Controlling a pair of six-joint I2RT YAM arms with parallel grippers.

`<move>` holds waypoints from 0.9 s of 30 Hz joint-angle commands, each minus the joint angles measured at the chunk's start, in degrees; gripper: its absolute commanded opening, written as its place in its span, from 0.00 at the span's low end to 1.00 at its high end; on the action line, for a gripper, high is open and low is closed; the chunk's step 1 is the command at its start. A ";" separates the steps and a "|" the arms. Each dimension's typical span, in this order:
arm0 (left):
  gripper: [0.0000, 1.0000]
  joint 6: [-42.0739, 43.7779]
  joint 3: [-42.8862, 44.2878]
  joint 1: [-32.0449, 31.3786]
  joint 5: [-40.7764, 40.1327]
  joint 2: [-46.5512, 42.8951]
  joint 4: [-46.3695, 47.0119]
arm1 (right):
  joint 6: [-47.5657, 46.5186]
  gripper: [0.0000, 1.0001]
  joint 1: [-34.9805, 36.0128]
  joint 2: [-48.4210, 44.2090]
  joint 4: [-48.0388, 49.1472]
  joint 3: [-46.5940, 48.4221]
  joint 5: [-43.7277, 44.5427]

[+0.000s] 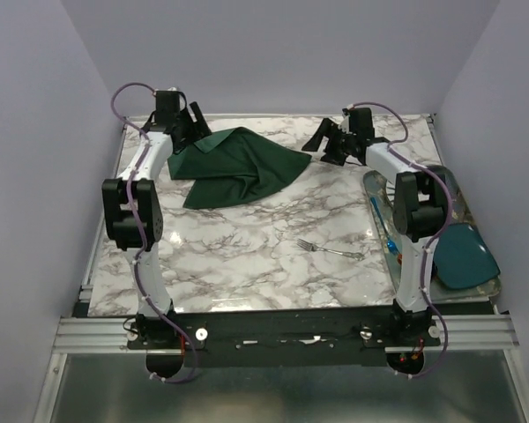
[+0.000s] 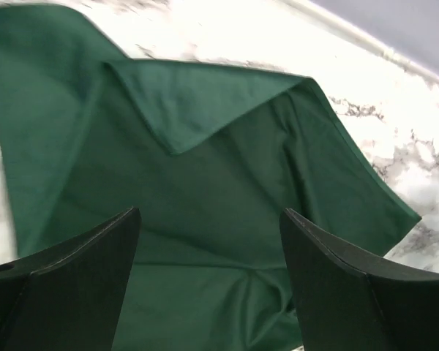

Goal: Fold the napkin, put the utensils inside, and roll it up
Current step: Flatten the napkin out

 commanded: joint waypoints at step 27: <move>0.63 -13.13 14.32 -3.02 -2.04 27.00 9.54 | 2.65 0.67 2.11 15.01 0.00 12.74 2.67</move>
